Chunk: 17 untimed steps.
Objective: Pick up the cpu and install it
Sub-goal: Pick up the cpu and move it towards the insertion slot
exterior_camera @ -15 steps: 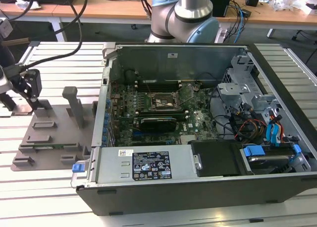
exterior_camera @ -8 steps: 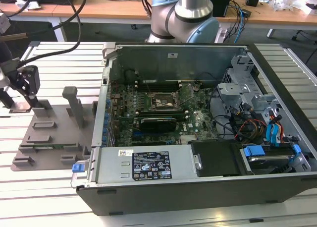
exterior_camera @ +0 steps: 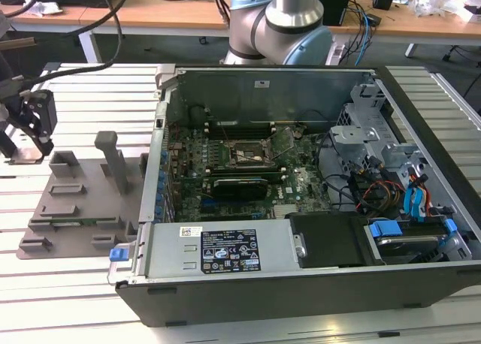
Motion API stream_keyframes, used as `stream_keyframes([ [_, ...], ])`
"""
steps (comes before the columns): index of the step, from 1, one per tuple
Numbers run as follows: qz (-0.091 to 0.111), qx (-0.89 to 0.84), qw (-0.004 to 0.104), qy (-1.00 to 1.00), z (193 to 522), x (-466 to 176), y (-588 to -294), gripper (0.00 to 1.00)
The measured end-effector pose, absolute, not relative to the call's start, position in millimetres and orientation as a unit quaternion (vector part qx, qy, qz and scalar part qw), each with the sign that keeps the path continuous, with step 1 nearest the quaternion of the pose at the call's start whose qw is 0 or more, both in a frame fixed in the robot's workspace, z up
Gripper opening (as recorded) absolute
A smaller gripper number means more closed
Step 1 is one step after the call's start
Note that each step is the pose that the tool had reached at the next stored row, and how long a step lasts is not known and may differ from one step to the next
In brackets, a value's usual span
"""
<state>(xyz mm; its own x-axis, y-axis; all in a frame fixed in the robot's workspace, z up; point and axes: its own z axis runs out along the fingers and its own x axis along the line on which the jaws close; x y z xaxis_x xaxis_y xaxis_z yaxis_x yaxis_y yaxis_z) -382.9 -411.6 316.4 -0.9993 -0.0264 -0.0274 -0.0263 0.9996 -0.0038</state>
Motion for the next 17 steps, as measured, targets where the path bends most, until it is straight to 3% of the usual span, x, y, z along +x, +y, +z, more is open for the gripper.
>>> stream_keyframes([
  [17, -0.002, -0.013, 0.014, 1.000, 348, -383, -410, 0.55],
])
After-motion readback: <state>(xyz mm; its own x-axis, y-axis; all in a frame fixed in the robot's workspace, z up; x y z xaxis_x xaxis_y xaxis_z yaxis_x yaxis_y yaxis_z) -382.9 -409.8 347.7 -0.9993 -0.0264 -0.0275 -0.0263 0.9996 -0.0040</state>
